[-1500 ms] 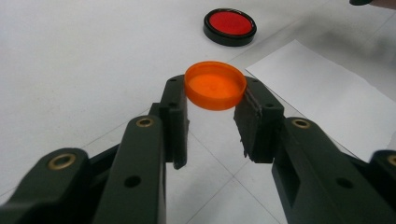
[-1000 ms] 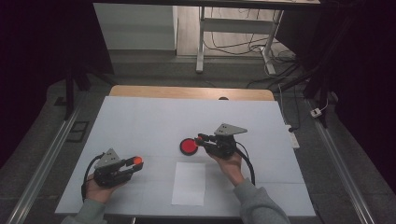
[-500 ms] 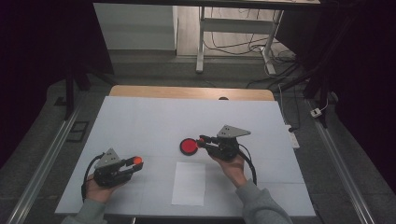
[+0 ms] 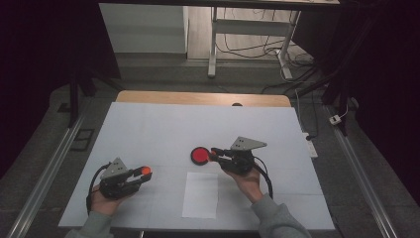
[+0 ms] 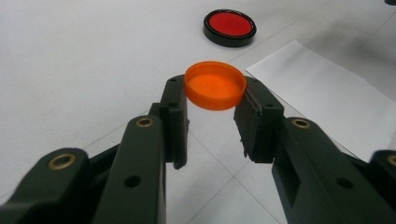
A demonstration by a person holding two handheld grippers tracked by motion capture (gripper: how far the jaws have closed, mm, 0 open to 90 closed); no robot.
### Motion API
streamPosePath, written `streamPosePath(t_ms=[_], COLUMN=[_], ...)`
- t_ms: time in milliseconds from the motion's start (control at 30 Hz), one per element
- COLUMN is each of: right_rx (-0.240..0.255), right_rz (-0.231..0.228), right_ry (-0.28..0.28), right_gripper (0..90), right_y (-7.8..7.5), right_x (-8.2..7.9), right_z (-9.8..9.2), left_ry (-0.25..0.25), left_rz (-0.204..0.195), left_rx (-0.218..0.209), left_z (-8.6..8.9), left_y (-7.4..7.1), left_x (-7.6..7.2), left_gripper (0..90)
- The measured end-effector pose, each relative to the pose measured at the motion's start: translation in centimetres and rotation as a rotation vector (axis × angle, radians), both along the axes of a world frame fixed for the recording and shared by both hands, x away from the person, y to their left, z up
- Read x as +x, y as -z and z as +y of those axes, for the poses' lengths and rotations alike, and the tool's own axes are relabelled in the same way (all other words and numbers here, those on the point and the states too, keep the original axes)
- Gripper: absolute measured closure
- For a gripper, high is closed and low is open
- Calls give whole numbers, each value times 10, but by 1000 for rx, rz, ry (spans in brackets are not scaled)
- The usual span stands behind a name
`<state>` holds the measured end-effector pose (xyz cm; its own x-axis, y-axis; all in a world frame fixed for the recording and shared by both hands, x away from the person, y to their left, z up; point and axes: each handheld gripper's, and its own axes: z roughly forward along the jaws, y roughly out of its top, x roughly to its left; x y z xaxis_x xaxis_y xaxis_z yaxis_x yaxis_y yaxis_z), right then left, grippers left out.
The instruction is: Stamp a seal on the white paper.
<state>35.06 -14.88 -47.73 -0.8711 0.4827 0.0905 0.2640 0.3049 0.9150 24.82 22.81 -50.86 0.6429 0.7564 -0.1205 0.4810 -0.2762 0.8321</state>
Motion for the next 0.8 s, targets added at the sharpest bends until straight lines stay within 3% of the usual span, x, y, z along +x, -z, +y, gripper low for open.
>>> streamPosePath(t_ms=[800], right_rx=[-33], right_rz=[28], right_ry=[-77], right_gripper=[730], right_y=[11], right_x=[-25], right_z=[3], left_ry=[1], left_rz=[3], left_rx=[4], left_z=[0], left_y=[0], left_x=[0], left_gripper=[654])
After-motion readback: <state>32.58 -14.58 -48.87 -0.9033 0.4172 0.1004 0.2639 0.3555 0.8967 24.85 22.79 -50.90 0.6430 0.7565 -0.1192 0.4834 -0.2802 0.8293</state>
